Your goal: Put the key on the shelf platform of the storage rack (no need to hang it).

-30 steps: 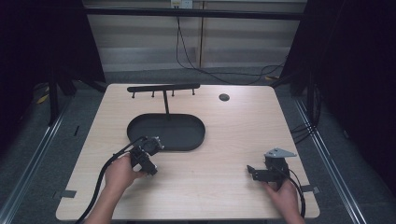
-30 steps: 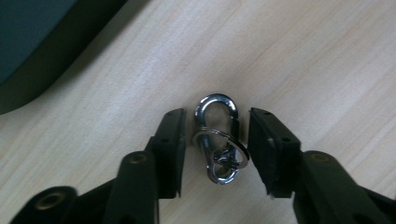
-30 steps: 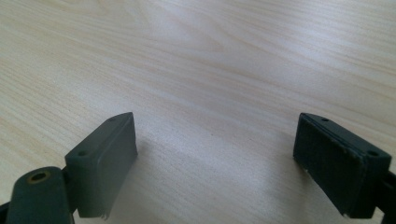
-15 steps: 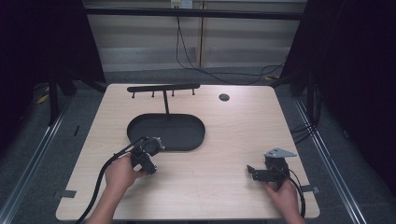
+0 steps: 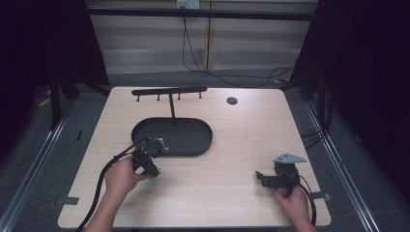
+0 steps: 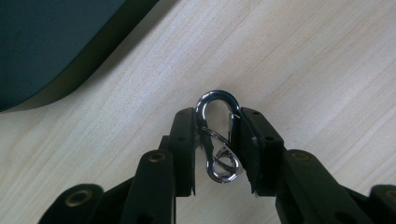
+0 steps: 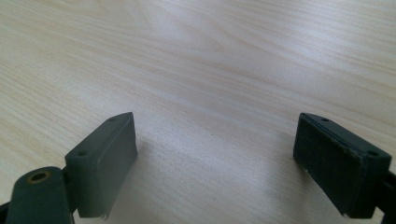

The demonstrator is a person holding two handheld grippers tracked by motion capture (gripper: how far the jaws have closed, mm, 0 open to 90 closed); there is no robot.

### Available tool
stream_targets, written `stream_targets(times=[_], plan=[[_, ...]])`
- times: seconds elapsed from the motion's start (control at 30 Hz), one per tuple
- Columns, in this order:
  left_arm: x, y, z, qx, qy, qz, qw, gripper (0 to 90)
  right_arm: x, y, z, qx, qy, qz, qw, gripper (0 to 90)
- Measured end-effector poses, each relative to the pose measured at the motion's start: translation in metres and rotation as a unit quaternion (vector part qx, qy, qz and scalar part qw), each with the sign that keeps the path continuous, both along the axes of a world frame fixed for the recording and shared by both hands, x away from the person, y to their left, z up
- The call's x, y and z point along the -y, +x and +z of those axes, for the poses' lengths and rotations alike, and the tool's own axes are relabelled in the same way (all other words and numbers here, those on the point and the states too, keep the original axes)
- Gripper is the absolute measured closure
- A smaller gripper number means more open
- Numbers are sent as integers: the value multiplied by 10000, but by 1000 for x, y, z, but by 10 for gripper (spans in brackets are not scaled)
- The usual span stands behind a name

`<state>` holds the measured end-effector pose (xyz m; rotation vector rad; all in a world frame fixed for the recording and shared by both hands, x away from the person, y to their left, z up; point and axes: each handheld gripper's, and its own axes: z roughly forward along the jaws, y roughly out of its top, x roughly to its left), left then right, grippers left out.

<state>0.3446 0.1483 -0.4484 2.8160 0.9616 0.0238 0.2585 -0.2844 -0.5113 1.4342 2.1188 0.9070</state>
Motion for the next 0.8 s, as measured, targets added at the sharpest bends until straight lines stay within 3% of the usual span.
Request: stream_targets(times=[0.5, 0.8], plan=[[-2, 8, 22, -33, -115, 27, 9999, 678, 0, 0, 0, 0, 1, -1, 10000, 129], [-3, 17, 36, -73, -52, 43, 10000, 679, 0, 0, 0, 4, -2, 2, 10000, 129]])
